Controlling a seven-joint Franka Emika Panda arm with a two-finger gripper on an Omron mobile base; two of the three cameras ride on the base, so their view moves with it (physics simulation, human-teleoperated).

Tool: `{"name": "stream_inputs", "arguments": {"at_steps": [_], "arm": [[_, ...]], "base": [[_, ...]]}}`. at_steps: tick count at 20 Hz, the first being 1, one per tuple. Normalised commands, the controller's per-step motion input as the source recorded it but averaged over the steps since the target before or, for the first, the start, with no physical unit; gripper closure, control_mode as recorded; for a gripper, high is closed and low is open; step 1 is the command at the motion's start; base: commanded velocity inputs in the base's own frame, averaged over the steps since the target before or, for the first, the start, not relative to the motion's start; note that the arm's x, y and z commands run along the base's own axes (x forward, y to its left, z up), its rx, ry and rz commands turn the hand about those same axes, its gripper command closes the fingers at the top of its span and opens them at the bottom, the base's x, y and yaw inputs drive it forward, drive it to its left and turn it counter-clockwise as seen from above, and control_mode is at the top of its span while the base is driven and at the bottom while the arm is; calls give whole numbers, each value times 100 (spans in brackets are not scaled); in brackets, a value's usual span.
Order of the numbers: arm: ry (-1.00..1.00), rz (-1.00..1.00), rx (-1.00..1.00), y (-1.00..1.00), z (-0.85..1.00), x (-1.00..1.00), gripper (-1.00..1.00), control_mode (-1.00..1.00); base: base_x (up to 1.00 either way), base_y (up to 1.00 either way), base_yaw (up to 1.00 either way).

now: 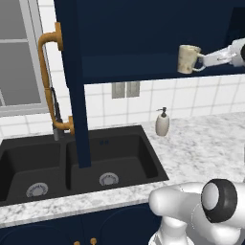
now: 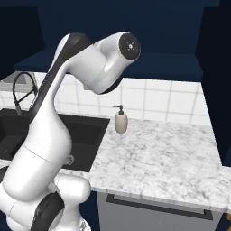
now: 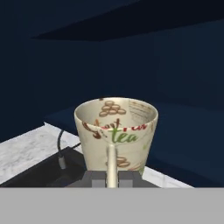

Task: Gather all objects into one cabinet and sort the glasses and bowls to opposite sides.

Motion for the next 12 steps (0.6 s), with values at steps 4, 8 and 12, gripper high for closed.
{"name": "stream_inputs", "arguments": {"at_steps": [4,8,12], "arm": [[-13,-3,1,-45,0,-100,100,-100],[-8,0,2,1,0,-44,100,-100],[-1,0,0,1,0,-23,100,-100]], "base": [[0,0,0],[0,0,0],[0,0,0]]}}
